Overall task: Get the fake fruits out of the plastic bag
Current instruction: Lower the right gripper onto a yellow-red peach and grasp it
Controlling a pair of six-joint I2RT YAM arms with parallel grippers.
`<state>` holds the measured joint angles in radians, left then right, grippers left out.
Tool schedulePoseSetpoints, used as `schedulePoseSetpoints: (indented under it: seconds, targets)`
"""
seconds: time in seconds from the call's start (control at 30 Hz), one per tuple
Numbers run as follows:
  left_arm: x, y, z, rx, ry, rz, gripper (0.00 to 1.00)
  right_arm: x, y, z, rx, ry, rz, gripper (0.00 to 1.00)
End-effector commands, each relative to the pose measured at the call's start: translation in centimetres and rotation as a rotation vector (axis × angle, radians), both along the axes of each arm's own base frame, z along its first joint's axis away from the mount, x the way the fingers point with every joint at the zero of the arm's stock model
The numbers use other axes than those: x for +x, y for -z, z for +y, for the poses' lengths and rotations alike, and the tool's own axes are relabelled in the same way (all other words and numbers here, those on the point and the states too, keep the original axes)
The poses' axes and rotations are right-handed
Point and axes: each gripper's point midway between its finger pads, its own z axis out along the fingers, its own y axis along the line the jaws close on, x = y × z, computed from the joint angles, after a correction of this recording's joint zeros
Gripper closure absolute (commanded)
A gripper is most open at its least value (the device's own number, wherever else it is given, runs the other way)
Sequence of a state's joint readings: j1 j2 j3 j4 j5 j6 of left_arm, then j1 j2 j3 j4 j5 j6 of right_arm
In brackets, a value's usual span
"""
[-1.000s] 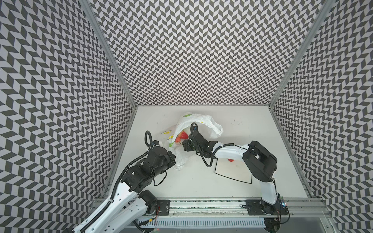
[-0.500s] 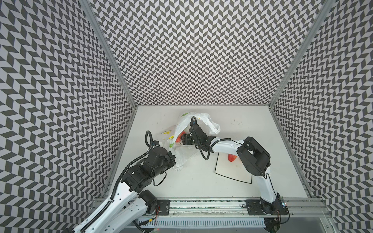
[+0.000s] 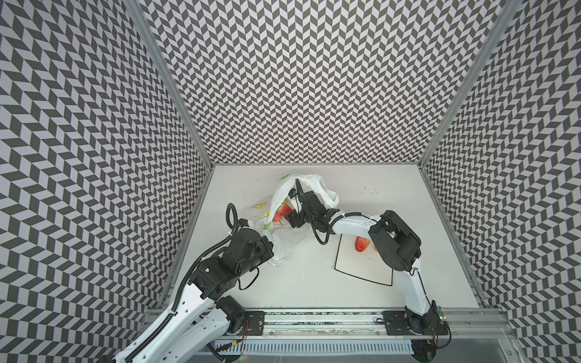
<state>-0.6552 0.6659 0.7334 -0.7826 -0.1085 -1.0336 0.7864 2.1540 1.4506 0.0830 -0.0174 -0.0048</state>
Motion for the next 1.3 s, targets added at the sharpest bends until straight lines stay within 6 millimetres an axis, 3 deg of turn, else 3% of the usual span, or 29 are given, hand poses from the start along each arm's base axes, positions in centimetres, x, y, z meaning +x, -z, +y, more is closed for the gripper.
schedulePoseSetpoints:
  seconds: [0.0,0.5,0.8,1.27]
  targets:
    - [0.2,-1.1,0.1,0.008,0.000,-0.026,1.00,1.7,-1.2,0.8,0.017,-0.029,-0.082,0.22]
    - [0.3,-1.1,-0.4,0.010,0.022,-0.021,1.00,4.3,-2.3,4.4,0.231,0.052,0.021,0.17]
    - [0.1,-1.4,-0.1,0.011,0.015,-0.025,1.00,5.8,0.1,5.4,0.214,0.108,0.098,0.14]
    - [0.2,-1.6,0.0,0.009,0.010,-0.037,1.00,4.5,4.0,5.5,0.087,0.118,0.168,0.13]
